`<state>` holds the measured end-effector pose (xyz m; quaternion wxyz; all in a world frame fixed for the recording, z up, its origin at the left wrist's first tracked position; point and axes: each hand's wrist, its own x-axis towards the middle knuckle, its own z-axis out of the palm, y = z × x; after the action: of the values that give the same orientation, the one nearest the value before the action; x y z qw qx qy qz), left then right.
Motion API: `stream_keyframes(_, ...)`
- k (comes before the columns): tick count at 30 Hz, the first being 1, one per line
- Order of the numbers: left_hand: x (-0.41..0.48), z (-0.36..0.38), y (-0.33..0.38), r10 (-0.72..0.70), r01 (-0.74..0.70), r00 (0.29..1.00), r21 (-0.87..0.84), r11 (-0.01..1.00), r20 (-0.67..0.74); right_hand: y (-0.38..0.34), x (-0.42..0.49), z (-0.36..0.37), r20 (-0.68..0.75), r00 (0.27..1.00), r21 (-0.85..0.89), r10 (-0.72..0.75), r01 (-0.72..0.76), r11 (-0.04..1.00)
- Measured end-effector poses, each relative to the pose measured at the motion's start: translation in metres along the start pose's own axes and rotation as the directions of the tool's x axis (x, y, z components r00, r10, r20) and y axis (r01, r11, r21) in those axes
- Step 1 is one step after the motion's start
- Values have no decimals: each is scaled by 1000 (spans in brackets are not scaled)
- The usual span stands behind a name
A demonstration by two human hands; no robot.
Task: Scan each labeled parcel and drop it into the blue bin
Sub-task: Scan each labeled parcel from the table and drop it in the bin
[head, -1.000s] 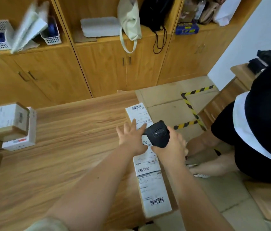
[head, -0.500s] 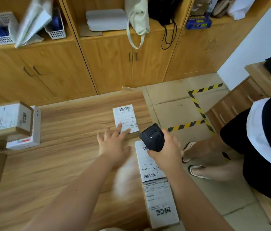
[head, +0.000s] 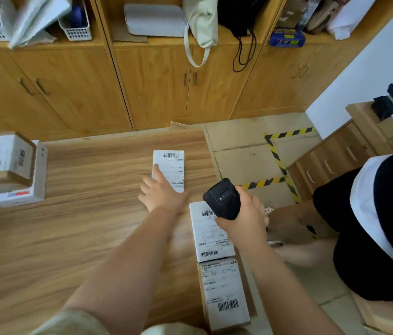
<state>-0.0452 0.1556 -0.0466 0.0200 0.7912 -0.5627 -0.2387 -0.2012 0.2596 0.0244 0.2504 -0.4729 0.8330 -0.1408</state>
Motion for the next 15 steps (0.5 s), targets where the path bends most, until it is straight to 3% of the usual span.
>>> stream_keyframes(3,-10,-9,-31,-114,112,993,-107,988,-13,-2,-6,-4,27,999,-32,-27,28,999)
stream_keyframes(5,-19,-14,-51,-109,106,994,-127,986,-16,-6,-10,-6,41,997,-34,-59,61,998)
stream_keyframes(11,-69,-23,-95,167,-170,969,-5,985,-183,-18,-21,-15,60,972,-158,-226,233,960)
stream_keyframes(15,-102,-23,-105,235,-211,925,111,971,-299,-20,-31,-12,126,947,-345,-294,320,882)
